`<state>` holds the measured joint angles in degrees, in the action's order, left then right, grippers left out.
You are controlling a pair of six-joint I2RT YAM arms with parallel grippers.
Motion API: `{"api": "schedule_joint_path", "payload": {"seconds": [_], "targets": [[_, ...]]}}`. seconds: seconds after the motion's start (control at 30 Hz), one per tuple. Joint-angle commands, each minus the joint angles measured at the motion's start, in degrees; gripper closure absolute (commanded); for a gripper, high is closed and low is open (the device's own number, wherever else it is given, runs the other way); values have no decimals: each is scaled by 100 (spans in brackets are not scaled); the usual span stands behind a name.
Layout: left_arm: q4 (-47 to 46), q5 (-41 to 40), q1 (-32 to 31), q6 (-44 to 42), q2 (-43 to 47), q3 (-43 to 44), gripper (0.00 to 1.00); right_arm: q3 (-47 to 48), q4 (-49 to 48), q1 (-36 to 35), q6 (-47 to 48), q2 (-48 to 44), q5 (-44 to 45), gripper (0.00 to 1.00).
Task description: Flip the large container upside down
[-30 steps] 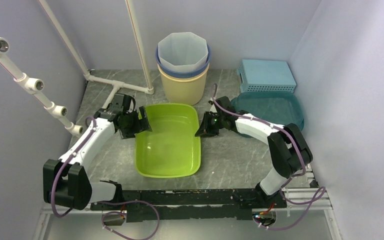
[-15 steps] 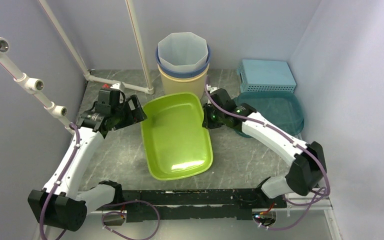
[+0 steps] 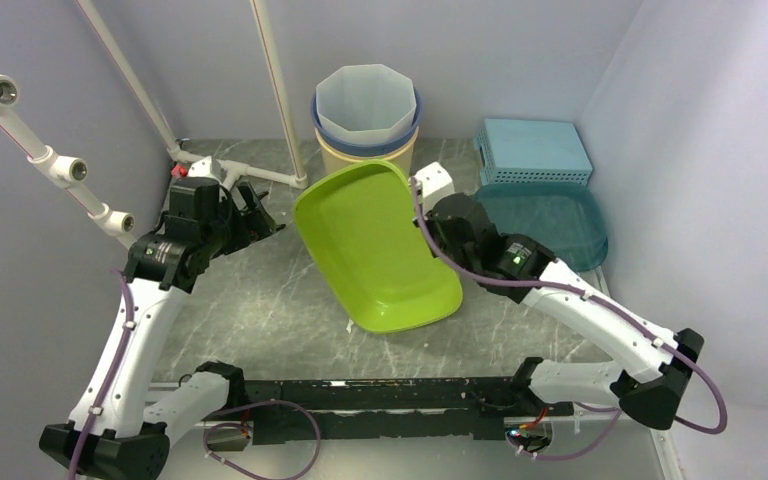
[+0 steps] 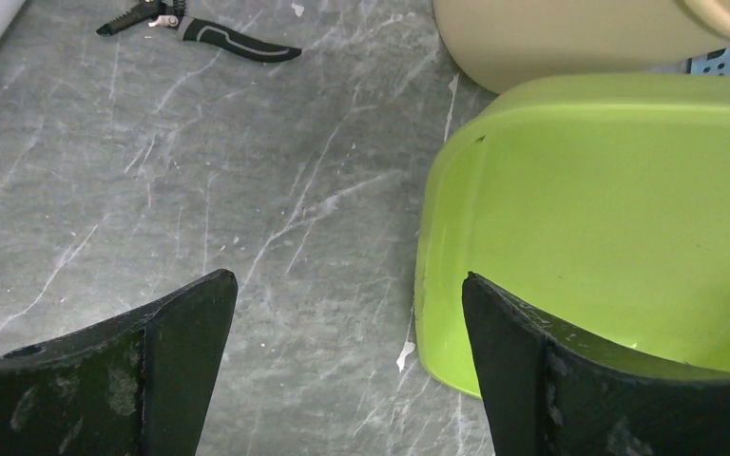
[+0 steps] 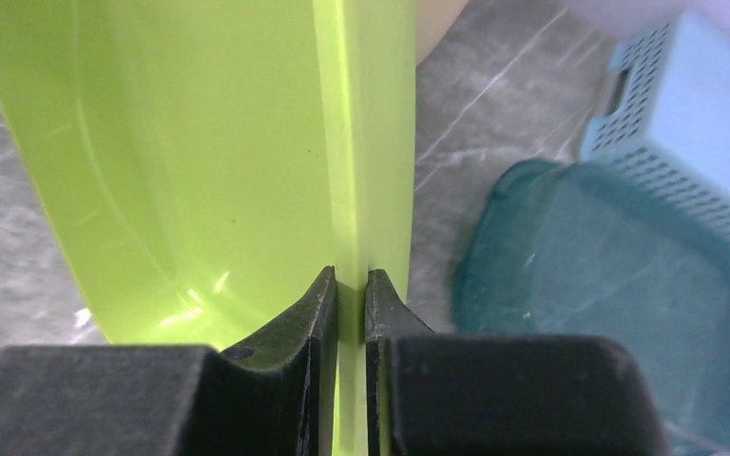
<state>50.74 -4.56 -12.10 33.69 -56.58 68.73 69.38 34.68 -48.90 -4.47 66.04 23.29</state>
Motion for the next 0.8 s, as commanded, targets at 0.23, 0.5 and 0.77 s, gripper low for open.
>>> {"api": "schedule_joint_path", "payload": {"seconds": [0.23,0.5,0.77], "targets": [[155,-281,-12,300,92,163,6,-459,-2535,-1478,2591,25,2710,100],[198,-539,-14,163,191,389,6,-438,-3729,-1691,3773,176,3101,100],[287,-653,-17,190,273,303,6,-1080,-4902,-1996,5406,397,3288,100]]}}
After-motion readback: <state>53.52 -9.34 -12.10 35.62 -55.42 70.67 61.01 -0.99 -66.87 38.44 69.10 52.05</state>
